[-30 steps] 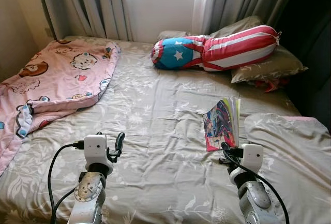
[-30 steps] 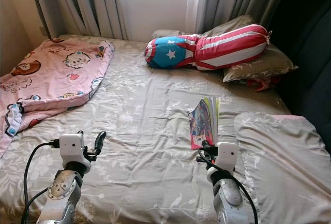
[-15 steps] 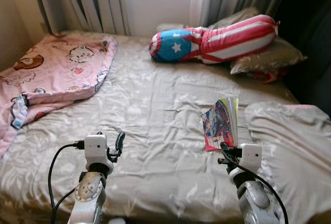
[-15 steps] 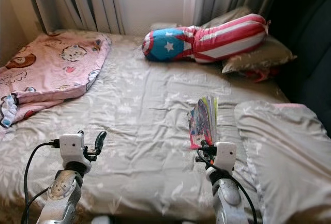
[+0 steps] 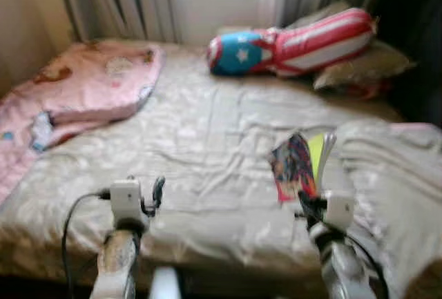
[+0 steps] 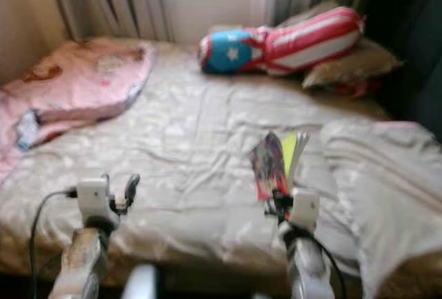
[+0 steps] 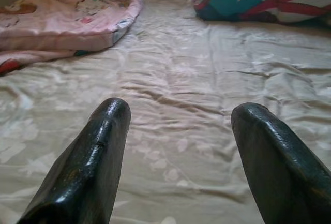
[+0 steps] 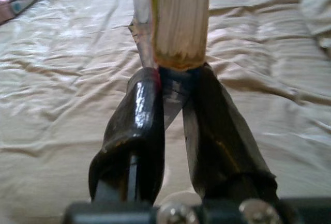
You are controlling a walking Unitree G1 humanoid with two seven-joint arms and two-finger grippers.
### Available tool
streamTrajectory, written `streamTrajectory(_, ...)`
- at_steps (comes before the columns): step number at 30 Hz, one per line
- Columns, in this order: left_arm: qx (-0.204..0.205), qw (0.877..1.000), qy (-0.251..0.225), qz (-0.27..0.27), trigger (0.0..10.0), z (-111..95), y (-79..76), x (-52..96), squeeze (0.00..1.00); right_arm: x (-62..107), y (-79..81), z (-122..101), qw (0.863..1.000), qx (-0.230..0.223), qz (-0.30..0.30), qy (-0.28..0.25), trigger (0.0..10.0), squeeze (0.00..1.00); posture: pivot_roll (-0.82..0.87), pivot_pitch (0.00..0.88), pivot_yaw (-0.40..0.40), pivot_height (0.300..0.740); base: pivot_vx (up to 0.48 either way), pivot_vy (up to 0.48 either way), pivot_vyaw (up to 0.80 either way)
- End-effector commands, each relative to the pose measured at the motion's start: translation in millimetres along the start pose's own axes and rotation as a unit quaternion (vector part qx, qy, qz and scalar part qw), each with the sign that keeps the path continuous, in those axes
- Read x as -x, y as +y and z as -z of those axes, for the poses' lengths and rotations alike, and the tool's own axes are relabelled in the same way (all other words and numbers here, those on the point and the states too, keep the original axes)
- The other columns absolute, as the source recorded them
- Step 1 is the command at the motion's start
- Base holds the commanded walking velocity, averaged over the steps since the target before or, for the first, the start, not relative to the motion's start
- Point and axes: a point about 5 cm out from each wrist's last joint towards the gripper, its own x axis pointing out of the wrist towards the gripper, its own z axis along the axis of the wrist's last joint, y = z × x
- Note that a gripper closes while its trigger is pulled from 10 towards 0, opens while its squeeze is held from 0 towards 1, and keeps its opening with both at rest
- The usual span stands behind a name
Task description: Clean up the room
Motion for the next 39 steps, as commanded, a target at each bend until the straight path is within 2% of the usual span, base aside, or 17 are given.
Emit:
streamTrajectory(1,0.003,1.000,-0.017,0.012,10.0,-11,-5.3,-7.7,0.00,-5.0,2.8,-14,0.999,-0.001,-0.012,-0.033,10.0,0.00,0.00,0.000,-0.083,0.640,0.000,0.000,0.00)
streamTrajectory(14,0.008,1.000,-0.014,0.016,10.0,-10,-6.0,-7.0,0.00,-4.2,3.6,-12,0.999,0.001,-0.017,-0.030,10.0,0.00,0.00,0.000,-0.081,0.640,0.000,0.000,0.00)
streamTrajectory(39,0.009,1.000,-0.012,0.018,10.0,-10,-5.5,-7.1,0.00,-2.1,8.7,2,0.999,0.035,-0.037,0.011,10.0,0.00,0.00,0.000,-0.078,0.640,0.276,0.000,0.00)
